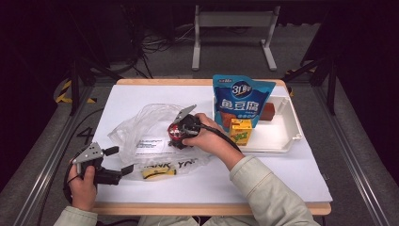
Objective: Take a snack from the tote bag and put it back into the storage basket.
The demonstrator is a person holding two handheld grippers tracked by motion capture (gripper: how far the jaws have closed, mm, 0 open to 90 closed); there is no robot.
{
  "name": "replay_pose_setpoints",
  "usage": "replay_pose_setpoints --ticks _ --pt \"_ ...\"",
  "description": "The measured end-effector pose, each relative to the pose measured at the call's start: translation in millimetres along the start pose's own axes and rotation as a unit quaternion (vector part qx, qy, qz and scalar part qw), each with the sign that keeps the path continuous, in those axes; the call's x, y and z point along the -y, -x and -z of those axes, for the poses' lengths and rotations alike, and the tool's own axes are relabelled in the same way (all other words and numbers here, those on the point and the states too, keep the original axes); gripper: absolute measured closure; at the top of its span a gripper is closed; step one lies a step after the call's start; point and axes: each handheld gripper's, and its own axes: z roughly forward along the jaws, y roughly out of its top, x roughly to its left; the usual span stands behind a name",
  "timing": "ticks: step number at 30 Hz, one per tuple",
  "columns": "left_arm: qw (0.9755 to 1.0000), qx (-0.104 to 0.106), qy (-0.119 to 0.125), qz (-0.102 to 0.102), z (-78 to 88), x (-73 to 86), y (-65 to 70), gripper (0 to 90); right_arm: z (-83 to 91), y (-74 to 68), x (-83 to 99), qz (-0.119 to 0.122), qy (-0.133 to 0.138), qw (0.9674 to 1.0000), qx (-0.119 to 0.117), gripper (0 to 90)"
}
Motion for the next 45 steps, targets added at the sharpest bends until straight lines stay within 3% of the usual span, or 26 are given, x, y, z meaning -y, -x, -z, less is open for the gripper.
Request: replay_pose_setpoints --ticks 29,45 --pt "1.0000 0.001 -0.003 0.001 -0.9 0.1 0.0 3.3 59.4 -10.0 -29.7 0.019 0.054 0.9983 -0.009 24.8" --pt "1.0000 0.001 -0.004 0.001 -2.3 0.1 0.0 3.3 99.8 -9.4 -28.1 0.019 0.077 0.9969 -0.005 25.1"
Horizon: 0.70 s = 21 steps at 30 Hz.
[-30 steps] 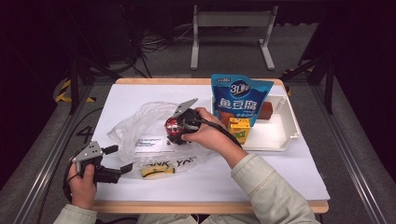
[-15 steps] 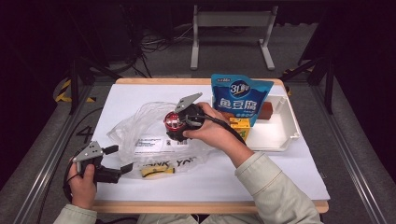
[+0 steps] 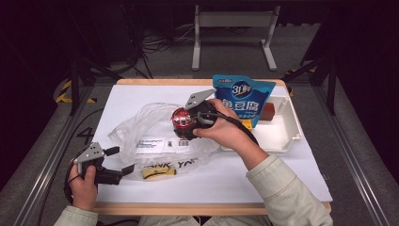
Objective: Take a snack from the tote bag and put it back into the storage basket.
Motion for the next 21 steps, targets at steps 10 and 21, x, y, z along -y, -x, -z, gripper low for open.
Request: replay_pose_setpoints --ticks 10,21 --pt "1.0000 0.000 -0.003 -0.006 -0.4 -0.9 -0.1 3.3 24.4 3.1 6.5 -0.004 0.008 0.9999 0.013 25.3" --pt "1.0000 0.002 -0.002 -0.003 -0.8 -1.1 0.5 3.3 47.6 8.9 18.2 -0.009 0.012 0.9996 0.026 25.7"
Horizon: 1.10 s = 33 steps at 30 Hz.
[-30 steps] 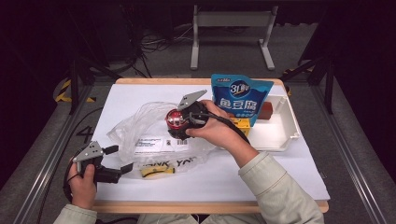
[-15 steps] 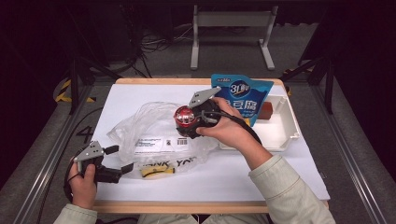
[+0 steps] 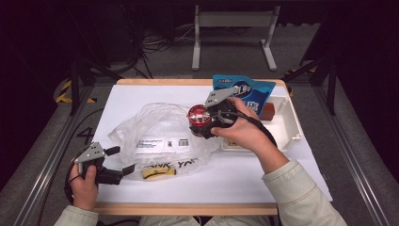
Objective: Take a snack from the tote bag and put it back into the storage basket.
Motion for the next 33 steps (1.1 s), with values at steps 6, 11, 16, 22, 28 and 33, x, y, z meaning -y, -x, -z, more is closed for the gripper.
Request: replay_pose_setpoints --ticks 6,11,16,22,28,33 --pt "1.0000 -0.001 -0.002 -0.001 0.0 0.0 0.1 3.3 12.7 4.7 6.2 -0.001 0.001 1.0000 0.008 25.8" --pt "1.0000 -0.002 -0.002 -0.002 0.2 0.1 -0.2 3.3 25.0 10.2 12.6 -0.008 0.004 0.9998 0.017 25.8" --pt "1.0000 -0.004 -0.001 -0.003 0.0 0.2 -0.2 3.3 41.3 17.2 22.2 -0.018 0.007 0.9994 0.030 25.8" --pt "1.0000 -0.003 -0.002 0.001 -0.9 0.2 0.6 3.3 57.2 23.9 31.8 -0.028 0.007 0.9986 0.044 25.8" --pt "1.0000 -0.003 -0.002 0.000 -0.9 0.1 0.7 3.3 67.0 27.9 38.5 -0.036 0.002 0.9981 0.051 25.8" --pt "1.0000 -0.003 -0.003 0.000 -0.8 0.3 0.6 3.3 77.7 32.3 44.9 -0.041 -0.001 0.9974 0.060 25.8"
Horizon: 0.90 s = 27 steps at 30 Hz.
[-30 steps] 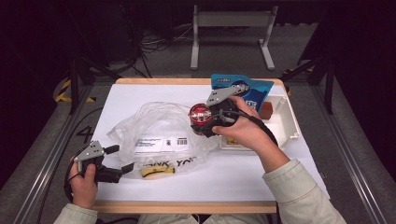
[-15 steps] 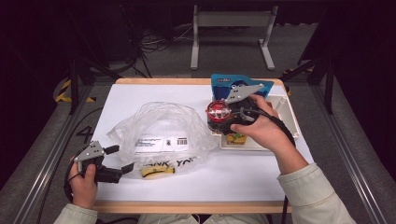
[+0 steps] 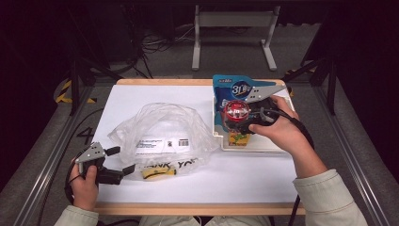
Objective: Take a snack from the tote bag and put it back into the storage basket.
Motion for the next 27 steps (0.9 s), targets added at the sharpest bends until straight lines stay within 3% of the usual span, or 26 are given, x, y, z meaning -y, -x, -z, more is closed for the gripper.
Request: replay_pose_setpoints --ticks 27 --pt "1.0000 -0.001 0.001 0.002 -0.3 0.0 0.4 3.3 41.1 37.0 42.2 -0.041 -0.014 0.9980 0.047 25.8"
